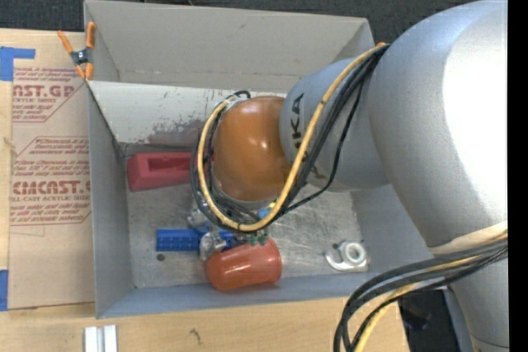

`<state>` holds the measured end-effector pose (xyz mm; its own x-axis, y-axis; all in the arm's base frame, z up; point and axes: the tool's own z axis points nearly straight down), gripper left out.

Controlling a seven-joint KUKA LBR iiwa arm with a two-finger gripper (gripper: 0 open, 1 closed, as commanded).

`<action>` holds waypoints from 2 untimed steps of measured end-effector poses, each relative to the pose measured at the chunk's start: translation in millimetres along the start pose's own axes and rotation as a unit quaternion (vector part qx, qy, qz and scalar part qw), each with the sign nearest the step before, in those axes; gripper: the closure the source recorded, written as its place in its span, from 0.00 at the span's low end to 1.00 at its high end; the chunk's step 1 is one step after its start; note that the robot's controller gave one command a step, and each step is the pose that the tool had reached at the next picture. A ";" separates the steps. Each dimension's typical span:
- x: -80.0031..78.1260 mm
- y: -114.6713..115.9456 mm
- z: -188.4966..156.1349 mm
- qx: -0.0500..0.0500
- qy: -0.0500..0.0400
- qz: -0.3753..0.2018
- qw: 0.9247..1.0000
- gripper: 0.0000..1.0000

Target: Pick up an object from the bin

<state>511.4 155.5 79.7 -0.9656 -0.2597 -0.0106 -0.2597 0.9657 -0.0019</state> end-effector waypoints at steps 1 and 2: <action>0.0 0.0 0.0 0.000 0.000 0.000 1.000 1.00; -6.6 -2.3 -123.8 -0.002 0.005 -0.012 1.000 1.00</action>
Offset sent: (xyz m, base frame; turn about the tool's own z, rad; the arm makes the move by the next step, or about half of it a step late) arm 0.0055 -0.0015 0.1242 -0.0238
